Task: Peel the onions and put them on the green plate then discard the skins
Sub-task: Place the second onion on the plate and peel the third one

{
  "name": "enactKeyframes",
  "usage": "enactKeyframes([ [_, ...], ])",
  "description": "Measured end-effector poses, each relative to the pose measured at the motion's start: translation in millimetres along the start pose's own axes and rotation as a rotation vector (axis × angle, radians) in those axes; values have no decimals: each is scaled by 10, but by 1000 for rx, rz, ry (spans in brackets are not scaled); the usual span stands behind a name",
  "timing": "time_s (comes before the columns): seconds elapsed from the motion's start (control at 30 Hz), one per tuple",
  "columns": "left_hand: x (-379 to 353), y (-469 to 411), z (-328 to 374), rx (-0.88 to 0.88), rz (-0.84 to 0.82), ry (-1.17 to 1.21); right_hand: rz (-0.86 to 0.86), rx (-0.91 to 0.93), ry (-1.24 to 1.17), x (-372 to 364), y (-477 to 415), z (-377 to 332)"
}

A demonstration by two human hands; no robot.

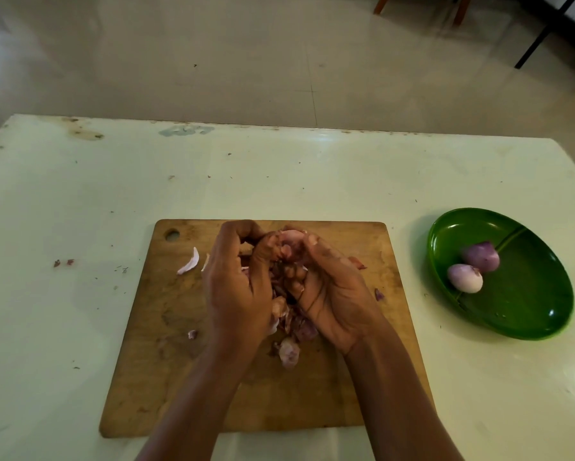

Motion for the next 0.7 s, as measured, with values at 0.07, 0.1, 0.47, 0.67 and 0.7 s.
enactKeyframes([
  [0.07, 17, 2, -9, 11, 21, -6, -16, 1, 0, -11, 6, -4],
  [0.1, 22, 10, -17, 16, 27, -8, -13, -5, 2, -10, 5, 5],
  [0.47, -26, -3, -26, 87, -36, 110, 130, 16, -36, 203, -56, -21],
  [0.67, -108, -12, 18, 6, -150, 59, 18, 54, -102, 134, -54, -25],
  [0.7, -104, -9, 22, -6, -152, 47, -4, 56, -80, 123, -57, -23],
])
Point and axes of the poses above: each hand's wrist, its own y-axis away from the middle knuckle, its own x-axis out of the back of the hand, z = x × y, the point moved 7 cm from there along -y, towards the middle knuckle, and after that the axes turned 9 degrees about -x, right-handed, at the moved point
